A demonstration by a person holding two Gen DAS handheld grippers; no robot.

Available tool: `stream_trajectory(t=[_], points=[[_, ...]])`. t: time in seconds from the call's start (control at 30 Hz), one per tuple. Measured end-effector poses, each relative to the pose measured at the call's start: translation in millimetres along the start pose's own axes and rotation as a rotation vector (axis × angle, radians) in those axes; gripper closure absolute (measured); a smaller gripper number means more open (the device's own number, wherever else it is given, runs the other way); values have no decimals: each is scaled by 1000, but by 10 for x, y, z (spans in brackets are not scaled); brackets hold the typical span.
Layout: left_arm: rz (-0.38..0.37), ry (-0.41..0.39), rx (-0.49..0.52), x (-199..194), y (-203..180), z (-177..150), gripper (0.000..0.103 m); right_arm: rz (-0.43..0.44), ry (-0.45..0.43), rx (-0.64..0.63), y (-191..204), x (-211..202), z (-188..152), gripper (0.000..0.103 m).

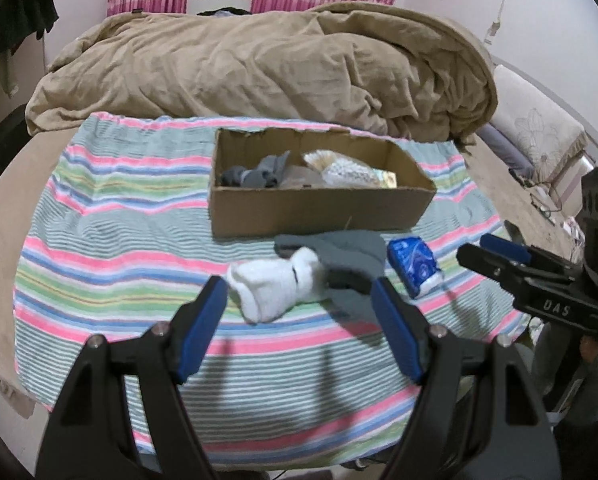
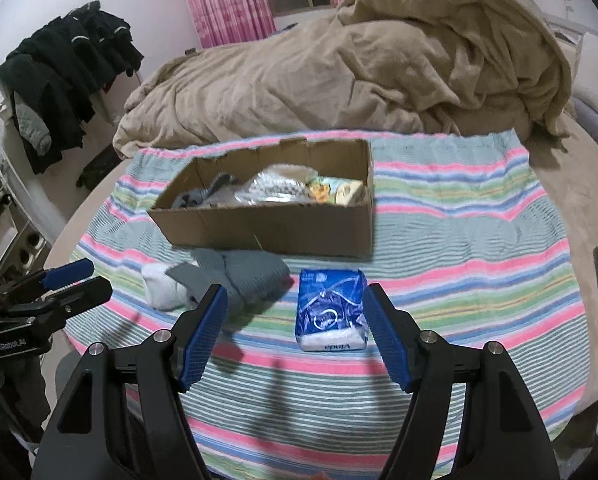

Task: Organize objects
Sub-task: 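Move the left tool to the white socks while the right tool approaches the blue tissue pack, then grasp the white socks with the left tool while the right tool grasps the blue tissue pack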

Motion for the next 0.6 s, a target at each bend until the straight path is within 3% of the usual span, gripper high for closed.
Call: stream_trajectory(t=[0.6], points=[[12,101,55,804,160,-220,27,-53,101,29,-242,697,-143,30]])
Point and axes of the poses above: each gripper's, at about its wrist camera, not at the fingertips, and x roughly the way its jaws point, y to its left, z to its top, the point moved 6 cm from there along x, roughly the way its jaws point, and after that the axes turned 9 degrees about x, right-handed, at the moved point
